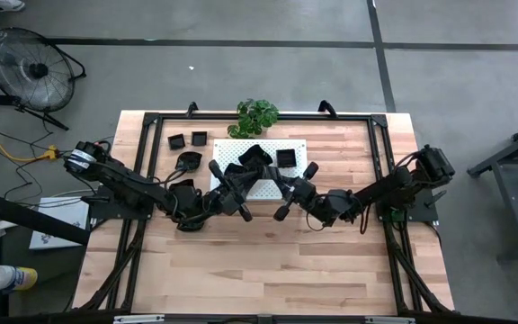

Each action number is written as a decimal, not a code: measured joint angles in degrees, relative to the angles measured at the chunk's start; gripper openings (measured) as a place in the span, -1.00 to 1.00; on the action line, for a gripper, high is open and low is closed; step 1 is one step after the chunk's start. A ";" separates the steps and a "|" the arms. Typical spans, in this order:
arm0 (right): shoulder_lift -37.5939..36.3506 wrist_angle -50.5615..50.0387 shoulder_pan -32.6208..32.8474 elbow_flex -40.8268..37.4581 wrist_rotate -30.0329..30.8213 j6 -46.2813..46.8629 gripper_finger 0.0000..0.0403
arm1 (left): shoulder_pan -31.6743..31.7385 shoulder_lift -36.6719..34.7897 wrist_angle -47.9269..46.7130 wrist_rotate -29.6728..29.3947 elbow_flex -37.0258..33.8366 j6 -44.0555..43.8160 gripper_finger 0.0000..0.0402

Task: Pick & Place Mini shaped plates
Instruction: Stack the distorted square plate on top of the distorted square plates on the shelf

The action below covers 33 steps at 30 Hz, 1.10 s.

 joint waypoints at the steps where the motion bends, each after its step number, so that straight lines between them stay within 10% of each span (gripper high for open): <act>1: 0.00 0.00 0.00 0.00 -0.01 -0.02 -0.99 | 0.00 0.00 -0.17 0.00 0.00 -0.02 -0.79; 17: 0.00 -0.09 0.00 -0.04 0.47 -0.71 -1.00 | 0.00 -0.02 -2.77 1.09 0.00 -0.19 -0.76; 33: -0.22 0.02 0.07 -0.02 0.38 -1.75 -1.00 | 0.04 0.11 -3.17 0.72 0.00 0.11 -0.05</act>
